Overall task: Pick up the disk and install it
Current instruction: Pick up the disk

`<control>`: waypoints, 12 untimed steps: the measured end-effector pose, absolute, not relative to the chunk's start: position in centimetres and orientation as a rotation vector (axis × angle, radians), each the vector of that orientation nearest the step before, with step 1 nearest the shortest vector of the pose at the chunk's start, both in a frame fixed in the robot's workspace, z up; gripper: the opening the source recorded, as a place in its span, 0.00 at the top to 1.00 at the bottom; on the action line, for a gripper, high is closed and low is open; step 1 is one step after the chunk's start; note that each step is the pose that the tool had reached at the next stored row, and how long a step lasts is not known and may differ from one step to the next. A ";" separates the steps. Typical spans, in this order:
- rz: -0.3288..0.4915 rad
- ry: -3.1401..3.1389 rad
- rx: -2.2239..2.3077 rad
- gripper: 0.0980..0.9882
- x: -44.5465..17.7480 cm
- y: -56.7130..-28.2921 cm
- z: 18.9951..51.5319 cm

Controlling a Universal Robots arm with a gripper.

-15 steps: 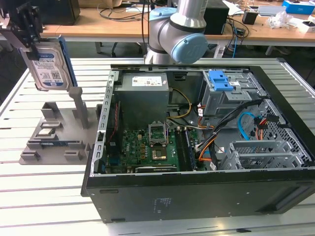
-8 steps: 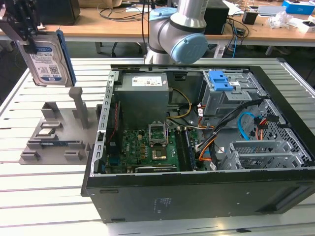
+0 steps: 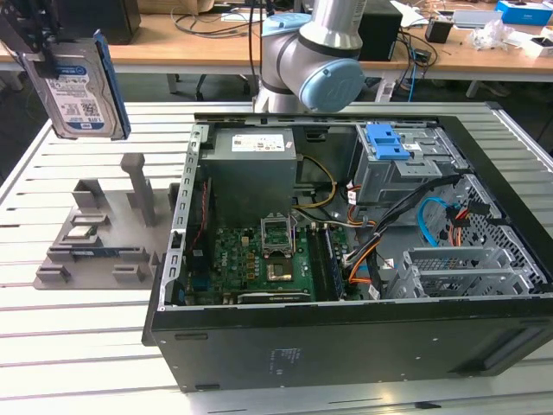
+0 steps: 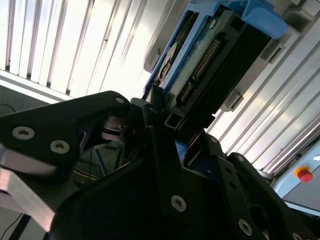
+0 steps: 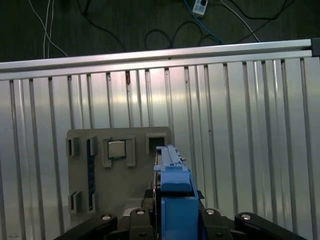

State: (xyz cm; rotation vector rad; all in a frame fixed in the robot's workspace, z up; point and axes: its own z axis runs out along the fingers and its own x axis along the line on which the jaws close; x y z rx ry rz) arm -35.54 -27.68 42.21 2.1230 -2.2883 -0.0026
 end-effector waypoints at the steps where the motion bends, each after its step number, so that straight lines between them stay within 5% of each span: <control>1: -0.003 -2.288 2.123 0.70 -35.5 -27.7 42.4; 12: -0.003 -2.288 2.123 0.70 -35.5 -27.4 45.2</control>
